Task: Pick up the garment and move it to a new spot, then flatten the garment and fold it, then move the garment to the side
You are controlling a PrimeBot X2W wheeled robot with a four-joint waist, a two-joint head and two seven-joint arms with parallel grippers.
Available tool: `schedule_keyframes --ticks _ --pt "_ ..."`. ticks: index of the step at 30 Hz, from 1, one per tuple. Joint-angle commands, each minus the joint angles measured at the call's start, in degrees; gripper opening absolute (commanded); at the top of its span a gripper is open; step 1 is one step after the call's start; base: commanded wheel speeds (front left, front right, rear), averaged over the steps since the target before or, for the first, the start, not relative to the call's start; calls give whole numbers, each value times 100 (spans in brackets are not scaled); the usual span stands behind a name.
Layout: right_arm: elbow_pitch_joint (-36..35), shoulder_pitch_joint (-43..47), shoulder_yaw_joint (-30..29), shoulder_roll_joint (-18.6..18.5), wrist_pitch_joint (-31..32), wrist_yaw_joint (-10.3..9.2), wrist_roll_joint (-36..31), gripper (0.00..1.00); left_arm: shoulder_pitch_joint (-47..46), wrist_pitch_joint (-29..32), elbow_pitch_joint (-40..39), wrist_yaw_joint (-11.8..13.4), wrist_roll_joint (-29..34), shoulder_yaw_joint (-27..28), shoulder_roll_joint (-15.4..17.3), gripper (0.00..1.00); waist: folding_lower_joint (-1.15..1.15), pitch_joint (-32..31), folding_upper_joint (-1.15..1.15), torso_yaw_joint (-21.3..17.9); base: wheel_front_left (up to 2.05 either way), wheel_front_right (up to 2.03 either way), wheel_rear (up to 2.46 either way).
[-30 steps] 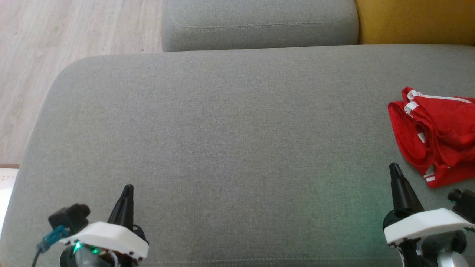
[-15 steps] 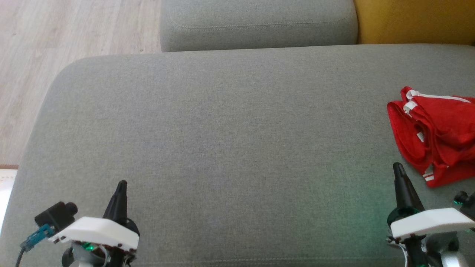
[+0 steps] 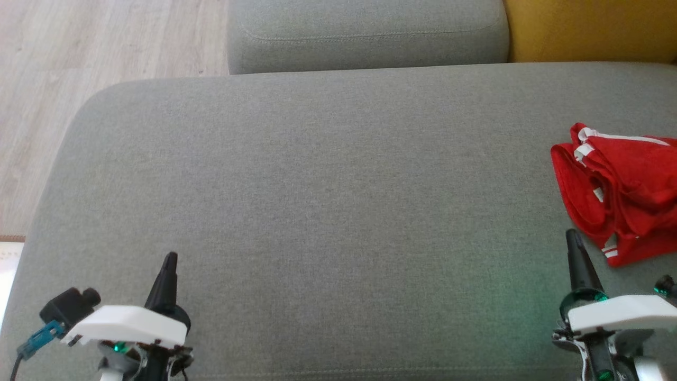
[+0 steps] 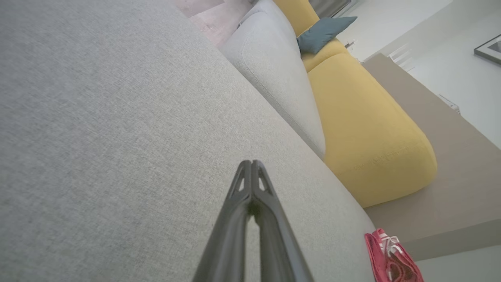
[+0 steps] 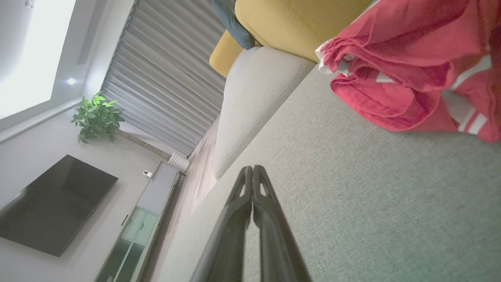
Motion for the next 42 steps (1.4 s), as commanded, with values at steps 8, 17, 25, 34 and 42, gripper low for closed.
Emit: schedule_keyframes --ticks 8,17,25,34,42 --pt "-46 -393 20 -117 -27 13 652 0 -364 127 -120 -150 -594 354 -38 0 0 0 0 -12 0 0 0" --pt "78 -479 -6 -120 -18 15 1243 0 -422 249 -70 -266 -1144 529 -114 0 0 -1 0 -24 0 0 0" --pt "175 -545 -28 -121 -11 16 1702 0 -467 345 -31 -356 -1570 667 -174 0 0 -1 0 -34 0 0 0" --pt "299 -631 -58 -122 0 17 2290 0 -526 470 19 -472 -2117 846 -253 0 0 -1 0 -47 0 0 0" --pt "410 -707 -85 -122 11 18 2812 0 -578 582 64 -574 -2602 1006 -323 0 0 -2 0 -58 0 0 0"
